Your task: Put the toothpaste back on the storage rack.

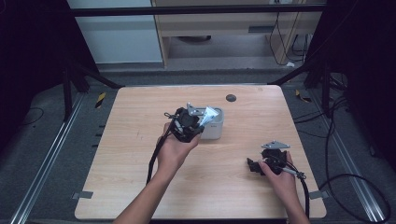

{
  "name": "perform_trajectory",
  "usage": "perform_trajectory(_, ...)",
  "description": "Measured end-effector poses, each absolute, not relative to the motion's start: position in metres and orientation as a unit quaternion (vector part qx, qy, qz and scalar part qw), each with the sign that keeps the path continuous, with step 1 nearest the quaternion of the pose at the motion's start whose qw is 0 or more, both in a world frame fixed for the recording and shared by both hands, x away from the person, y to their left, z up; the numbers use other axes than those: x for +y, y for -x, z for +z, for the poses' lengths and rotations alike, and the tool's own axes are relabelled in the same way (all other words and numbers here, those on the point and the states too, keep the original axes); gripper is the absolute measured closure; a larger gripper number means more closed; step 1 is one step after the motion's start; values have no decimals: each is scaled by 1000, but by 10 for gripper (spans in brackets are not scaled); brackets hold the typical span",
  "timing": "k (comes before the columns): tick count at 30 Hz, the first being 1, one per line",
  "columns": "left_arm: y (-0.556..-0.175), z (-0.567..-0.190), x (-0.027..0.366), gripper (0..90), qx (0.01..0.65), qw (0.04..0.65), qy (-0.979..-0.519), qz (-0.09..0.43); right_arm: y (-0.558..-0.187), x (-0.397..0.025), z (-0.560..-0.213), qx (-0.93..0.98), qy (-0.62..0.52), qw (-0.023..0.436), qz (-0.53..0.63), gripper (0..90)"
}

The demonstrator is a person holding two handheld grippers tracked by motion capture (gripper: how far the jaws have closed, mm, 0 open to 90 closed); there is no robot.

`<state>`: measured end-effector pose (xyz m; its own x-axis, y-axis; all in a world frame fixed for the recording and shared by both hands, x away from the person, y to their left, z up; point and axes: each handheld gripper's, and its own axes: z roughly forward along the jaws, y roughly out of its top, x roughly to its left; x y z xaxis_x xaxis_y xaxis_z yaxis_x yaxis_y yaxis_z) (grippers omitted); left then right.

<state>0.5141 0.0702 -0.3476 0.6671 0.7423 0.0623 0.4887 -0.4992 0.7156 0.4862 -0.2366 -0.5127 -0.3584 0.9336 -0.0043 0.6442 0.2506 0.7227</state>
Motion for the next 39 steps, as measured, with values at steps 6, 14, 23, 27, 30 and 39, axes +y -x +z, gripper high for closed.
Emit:
perform_trajectory(6,-519,-335,69,793,356,342,-848,192,-486,-237,-513,758,-520,225,322,3)
perform_trajectory(14,-530,-321,69,792,365,355,-836,204,-486,-237,-513,759,-520,225,322,3)
perform_trajectory(23,-534,-304,67,792,368,377,-821,220,-486,-237,-513,759,-520,224,322,3)
perform_trajectory(27,-537,-298,65,792,366,374,-823,222,-486,-237,-513,759,-520,225,322,3)
perform_trajectory(30,-540,-295,64,792,366,373,-823,221,-486,-237,-513,759,-520,225,322,3)
perform_trajectory(39,-550,-294,66,792,375,377,-818,220,-486,-237,-513,759,-520,225,322,3)
